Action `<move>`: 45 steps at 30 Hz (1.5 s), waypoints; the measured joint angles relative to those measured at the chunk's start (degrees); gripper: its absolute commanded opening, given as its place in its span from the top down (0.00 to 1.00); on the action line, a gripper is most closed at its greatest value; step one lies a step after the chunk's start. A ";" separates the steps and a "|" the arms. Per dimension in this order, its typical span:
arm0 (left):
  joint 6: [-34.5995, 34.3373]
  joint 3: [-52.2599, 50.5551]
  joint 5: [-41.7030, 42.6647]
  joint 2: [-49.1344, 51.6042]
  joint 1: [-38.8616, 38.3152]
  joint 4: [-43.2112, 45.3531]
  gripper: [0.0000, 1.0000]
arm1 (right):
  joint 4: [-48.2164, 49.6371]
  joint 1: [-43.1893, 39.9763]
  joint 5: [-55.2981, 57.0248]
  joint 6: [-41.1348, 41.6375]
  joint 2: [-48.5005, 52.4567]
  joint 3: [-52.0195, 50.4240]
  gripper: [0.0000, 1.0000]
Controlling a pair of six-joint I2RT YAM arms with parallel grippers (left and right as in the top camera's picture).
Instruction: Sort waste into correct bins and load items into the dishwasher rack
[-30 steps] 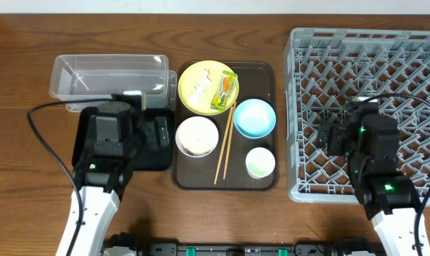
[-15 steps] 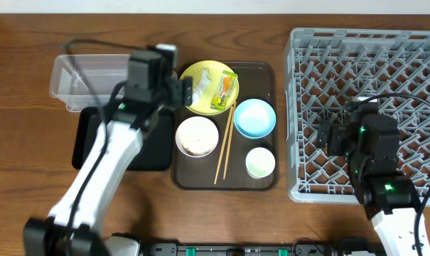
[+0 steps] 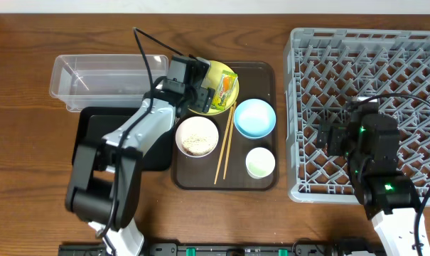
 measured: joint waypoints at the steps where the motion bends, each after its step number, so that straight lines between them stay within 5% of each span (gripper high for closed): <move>1: 0.11 0.00 0.00 0.79 0.00 0.35 0.22 | 0.00 0.00 0.00 0.00 0.00 0.00 0.01; 14: 0.70 0.00 0.52 4.28 0.00 0.94 0.59 | 0.00 0.00 0.00 0.00 0.00 0.00 0.01; 37: 0.94 0.00 0.61 5.92 0.00 -0.26 0.58 | 0.00 0.00 0.00 0.00 0.00 0.00 0.01; 45: 0.87 0.00 0.59 6.05 0.02 0.44 0.94 | 0.00 0.00 0.00 0.00 0.00 0.00 0.01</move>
